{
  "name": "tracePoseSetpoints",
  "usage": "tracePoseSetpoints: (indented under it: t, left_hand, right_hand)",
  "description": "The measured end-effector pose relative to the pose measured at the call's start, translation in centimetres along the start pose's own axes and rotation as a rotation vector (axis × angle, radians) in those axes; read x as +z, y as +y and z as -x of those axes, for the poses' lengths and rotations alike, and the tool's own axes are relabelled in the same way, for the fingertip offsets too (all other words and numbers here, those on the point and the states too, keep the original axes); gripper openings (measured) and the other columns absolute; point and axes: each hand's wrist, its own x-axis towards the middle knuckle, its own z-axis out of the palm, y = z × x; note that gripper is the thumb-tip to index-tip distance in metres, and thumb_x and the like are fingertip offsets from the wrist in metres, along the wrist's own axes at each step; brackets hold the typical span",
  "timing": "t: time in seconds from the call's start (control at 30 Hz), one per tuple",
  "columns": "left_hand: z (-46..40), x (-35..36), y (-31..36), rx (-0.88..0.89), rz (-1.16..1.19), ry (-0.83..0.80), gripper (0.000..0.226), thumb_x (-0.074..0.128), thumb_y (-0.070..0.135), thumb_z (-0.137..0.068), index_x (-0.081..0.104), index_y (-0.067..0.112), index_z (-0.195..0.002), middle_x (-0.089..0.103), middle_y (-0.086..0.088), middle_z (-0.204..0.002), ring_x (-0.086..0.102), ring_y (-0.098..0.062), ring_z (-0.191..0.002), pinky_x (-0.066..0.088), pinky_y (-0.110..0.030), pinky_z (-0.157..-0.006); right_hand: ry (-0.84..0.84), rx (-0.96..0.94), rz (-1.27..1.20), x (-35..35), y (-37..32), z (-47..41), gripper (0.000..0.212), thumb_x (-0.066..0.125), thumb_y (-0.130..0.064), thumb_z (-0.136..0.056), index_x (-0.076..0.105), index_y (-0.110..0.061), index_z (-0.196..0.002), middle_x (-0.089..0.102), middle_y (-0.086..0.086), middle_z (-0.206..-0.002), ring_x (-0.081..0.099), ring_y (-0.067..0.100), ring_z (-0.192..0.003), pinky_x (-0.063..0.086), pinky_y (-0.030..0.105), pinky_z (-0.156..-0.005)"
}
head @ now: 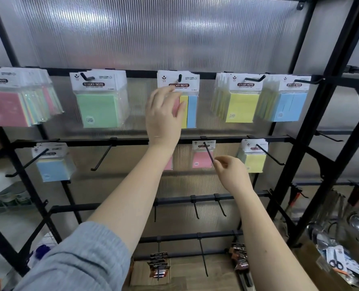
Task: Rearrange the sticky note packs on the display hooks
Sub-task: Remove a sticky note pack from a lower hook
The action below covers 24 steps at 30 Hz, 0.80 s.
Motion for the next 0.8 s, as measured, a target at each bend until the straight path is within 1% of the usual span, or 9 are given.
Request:
tracePoseSetpoints:
  t: [0.07, 0.13, 0.23, 0.33, 0.43, 0.57, 0.63, 0.73, 0.8]
  left_hand:
    - [0.4, 0.2, -0.4, 0.023, -0.012, -0.128, 0.024, 0.067, 0.015, -0.084, 0.069, 0.005, -0.106, 0.062, -0.01, -0.122, 0.051, -0.029, -0.121, 0.031, -0.027, -0.104]
    - [0.8, 0.5, -0.7, 0.022, -0.023, -0.212, 0.033, 0.066, 0.017, -0.086, 0.065, 0.005, -0.116, 0.056, -0.009, -0.132, 0.043, -0.027, -0.131, 0.024, -0.026, -0.106]
    - [0.9, 0.8, -1.1, 0.021, -0.05, -0.277, 0.042, 0.066, 0.018, -0.087, 0.058, 0.008, -0.127, 0.048, -0.007, -0.141, 0.034, -0.025, -0.137, 0.023, -0.031, -0.109]
    - [0.6, 1.2, -1.5, 0.024, -0.09, -0.303, 0.044, 0.063, 0.021, -0.089, 0.055, 0.012, -0.131, 0.043, -0.004, -0.145, 0.029, -0.022, -0.14, 0.024, -0.036, -0.112]
    - [0.3, 1.6, -1.7, 0.006, -0.111, -0.328, 0.046, 0.061, 0.024, -0.09, 0.052, 0.015, -0.134, 0.04, -0.001, -0.147, 0.025, -0.02, -0.142, 0.021, -0.035, -0.113]
    - [0.2, 1.8, -1.9, -0.007, -0.081, -0.336, 0.046, 0.061, 0.023, -0.091, 0.05, 0.016, -0.135, 0.037, 0.0, -0.149, 0.021, -0.02, -0.143, 0.016, -0.032, -0.113]
    - [0.4, 1.6, -2.1, 0.011, -0.038, -0.317, 0.046, 0.062, 0.022, -0.09, 0.051, 0.014, -0.134, 0.039, -0.002, -0.148, 0.023, -0.022, -0.142, 0.015, -0.033, -0.113]
    - [1.0, 1.2, -2.4, 0.045, 0.048, -0.241, 0.039, 0.062, 0.017, -0.09, 0.057, 0.007, -0.127, 0.047, -0.008, -0.141, 0.033, -0.027, -0.138, 0.025, -0.038, -0.113]
    - [1.5, 0.9, -2.6, 0.078, 0.079, -0.163, 0.033, 0.062, 0.012, -0.09, 0.061, 0.004, -0.122, 0.053, -0.01, -0.135, 0.041, -0.028, -0.132, 0.029, -0.035, -0.11]
  right_hand:
    - [0.004, -0.002, -0.004, 0.0, 0.0, 0.0, 0.031, 0.049, -0.023, -0.097, 0.063, -0.009, -0.121, 0.065, 0.005, -0.12, 0.059, 0.017, -0.11, 0.041, 0.022, -0.086]
    - [0.005, 0.002, -0.009, 0.1, 0.1, 0.0, 0.031, 0.049, -0.023, -0.097, 0.063, -0.009, -0.121, 0.065, 0.005, -0.119, 0.059, 0.017, -0.11, 0.041, 0.022, -0.085]
    - [0.0, 0.013, -0.011, 0.1, 0.1, -0.2, 0.032, 0.049, -0.024, -0.097, 0.063, -0.009, -0.122, 0.065, 0.004, -0.119, 0.058, 0.017, -0.109, 0.041, 0.022, -0.084]
    - [0.0, 0.02, -0.015, 0.2, 0.1, -0.3, 0.031, 0.049, -0.024, -0.097, 0.063, -0.009, -0.12, 0.066, 0.004, -0.118, 0.059, 0.017, -0.107, 0.04, 0.021, -0.082]
    - [0.004, 0.026, -0.011, 0.3, 0.2, -0.4, 0.03, 0.049, -0.022, -0.097, 0.064, -0.009, -0.118, 0.066, 0.004, -0.116, 0.059, 0.016, -0.104, 0.039, 0.021, -0.08]
    - [0.029, 0.055, -0.016, 0.2, 0.5, -0.7, 0.029, 0.049, -0.02, -0.096, 0.064, -0.009, -0.118, 0.066, 0.005, -0.115, 0.059, 0.017, -0.103, 0.039, 0.021, -0.079]
    - [0.045, 0.072, -0.032, 0.2, 0.7, -1.0, 0.029, 0.049, -0.019, -0.096, 0.064, -0.009, -0.118, 0.066, 0.006, -0.115, 0.059, 0.018, -0.104, 0.039, 0.021, -0.08]
    - [0.066, 0.088, -0.05, 0.5, 0.8, -1.7, 0.029, 0.049, -0.019, -0.096, 0.064, -0.009, -0.118, 0.066, 0.006, -0.115, 0.059, 0.019, -0.104, 0.041, 0.022, -0.082]
    - [0.08, 0.091, -0.061, 0.8, 0.8, -2.1, 0.029, 0.049, -0.019, -0.096, 0.064, -0.009, -0.118, 0.067, 0.006, -0.114, 0.058, 0.017, -0.099, 0.041, 0.023, -0.08]
